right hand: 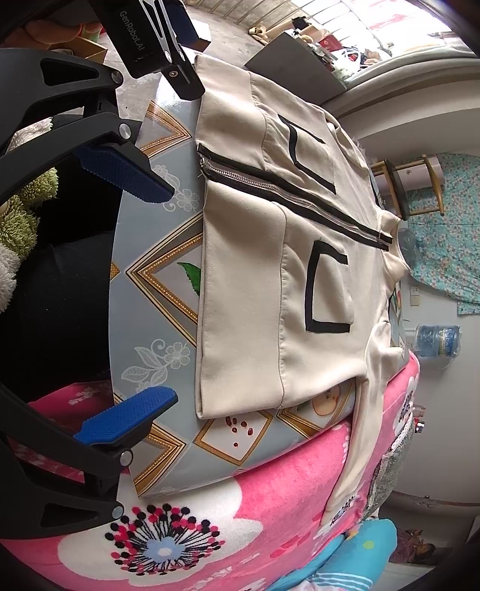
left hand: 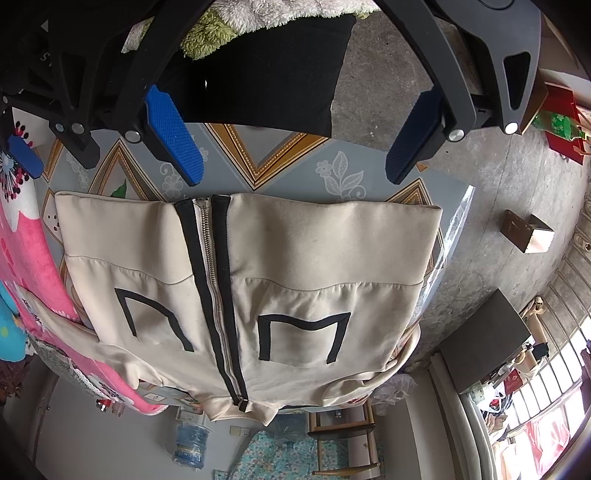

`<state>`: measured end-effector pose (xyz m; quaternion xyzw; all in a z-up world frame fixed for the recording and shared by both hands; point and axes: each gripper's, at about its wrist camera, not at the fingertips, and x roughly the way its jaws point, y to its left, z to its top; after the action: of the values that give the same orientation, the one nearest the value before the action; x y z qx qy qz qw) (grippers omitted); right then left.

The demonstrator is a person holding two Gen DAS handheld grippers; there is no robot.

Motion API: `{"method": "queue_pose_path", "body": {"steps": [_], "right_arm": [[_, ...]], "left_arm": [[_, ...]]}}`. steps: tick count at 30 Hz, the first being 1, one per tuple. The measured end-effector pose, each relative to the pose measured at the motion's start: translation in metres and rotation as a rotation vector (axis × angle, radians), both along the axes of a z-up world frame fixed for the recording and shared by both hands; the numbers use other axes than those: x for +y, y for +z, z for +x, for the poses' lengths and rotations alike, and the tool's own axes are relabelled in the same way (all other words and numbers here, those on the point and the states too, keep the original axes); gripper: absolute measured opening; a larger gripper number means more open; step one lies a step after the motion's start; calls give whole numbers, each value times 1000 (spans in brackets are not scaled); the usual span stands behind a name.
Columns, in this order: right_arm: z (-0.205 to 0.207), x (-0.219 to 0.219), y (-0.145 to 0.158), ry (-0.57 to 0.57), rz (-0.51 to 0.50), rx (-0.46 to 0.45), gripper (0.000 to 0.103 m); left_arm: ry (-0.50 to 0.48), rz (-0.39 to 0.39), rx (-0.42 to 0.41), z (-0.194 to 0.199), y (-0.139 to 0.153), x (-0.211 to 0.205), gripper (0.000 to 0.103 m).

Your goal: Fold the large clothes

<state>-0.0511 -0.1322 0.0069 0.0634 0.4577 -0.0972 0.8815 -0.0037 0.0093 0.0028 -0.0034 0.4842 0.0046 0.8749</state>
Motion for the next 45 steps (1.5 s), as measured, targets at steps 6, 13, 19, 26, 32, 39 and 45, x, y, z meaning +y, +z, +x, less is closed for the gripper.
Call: {"method": "queue_pose_path", "body": {"steps": [6,13,19,26,32,39,45], "right_arm": [[0,0,2,-2,-4,-4,97],[1,1,2,0,-6,-2,97],[1,3,2,0,-10,-3,97],[0,3,1,1,-11,-4,97],[1,4,2,0,-14,-6,97],[3,5,2,-2,-17,-8,97],[9,5,5,-7,-25,-14,97]], "left_arm": [[0,2,-2,0,1,1,96],[-1,1,-1,0,1,0,96],[-1,1,-1,0,0,0,96],[-1,2,-2,0,0,0,96],[-1,2,-3,0,0,0,96],[0,3,-3,0,2,4,96],[2,2,2,7,3,12,96]]}}
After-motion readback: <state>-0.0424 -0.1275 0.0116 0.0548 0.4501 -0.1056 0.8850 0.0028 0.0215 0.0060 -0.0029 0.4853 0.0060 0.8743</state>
